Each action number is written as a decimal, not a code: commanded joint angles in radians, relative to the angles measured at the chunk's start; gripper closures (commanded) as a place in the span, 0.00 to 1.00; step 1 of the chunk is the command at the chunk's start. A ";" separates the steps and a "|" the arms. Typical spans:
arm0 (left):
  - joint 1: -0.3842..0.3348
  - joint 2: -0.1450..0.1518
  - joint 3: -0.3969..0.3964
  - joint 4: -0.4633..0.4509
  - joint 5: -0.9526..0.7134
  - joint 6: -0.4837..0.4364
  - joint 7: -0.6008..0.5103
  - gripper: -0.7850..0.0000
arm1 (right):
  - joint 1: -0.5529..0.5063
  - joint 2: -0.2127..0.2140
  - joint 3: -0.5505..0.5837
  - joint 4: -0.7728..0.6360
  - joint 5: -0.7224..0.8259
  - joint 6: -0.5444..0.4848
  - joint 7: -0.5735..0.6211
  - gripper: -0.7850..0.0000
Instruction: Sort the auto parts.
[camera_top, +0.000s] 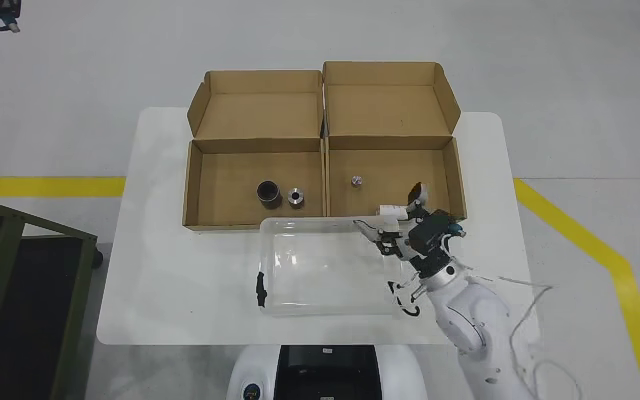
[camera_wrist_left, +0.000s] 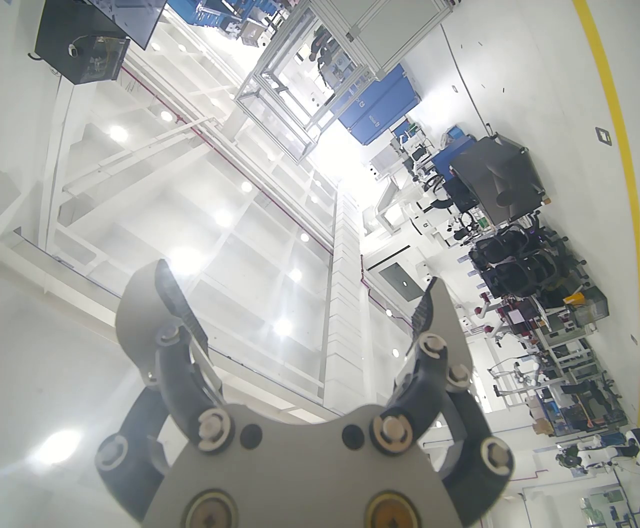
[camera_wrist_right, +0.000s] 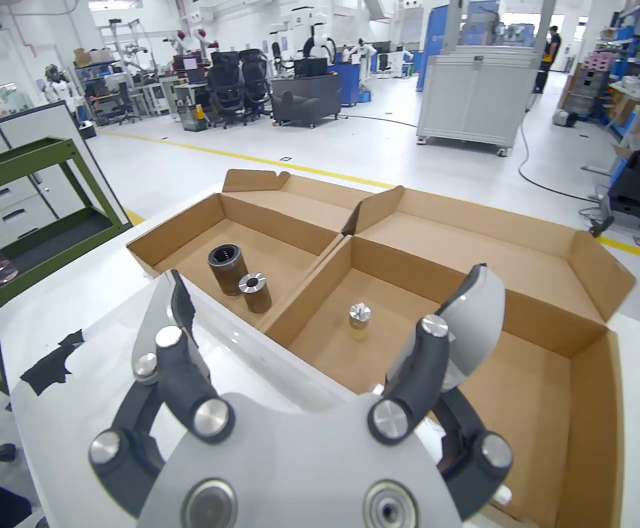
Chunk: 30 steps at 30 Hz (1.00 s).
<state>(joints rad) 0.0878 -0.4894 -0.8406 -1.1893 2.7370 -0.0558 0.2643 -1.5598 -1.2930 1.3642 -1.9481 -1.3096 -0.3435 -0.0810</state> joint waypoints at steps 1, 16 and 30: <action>0.000 0.000 0.000 0.000 0.000 0.000 0.000 0.00 | -0.031 0.003 0.033 -0.008 0.012 0.005 -0.017 0.00; 0.000 0.000 0.000 0.000 0.000 0.000 0.000 0.00 | -0.122 0.015 0.132 -0.013 0.075 0.002 -0.058 0.00; 0.000 0.000 0.000 0.000 0.000 0.000 0.000 0.00 | -0.122 0.015 0.131 -0.013 0.074 0.003 -0.057 0.00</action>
<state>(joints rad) 0.0878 -0.4894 -0.8406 -1.1893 2.7370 -0.0558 0.2643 -1.6818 -1.2779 1.4955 -1.9609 -1.2355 -0.3408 -0.1383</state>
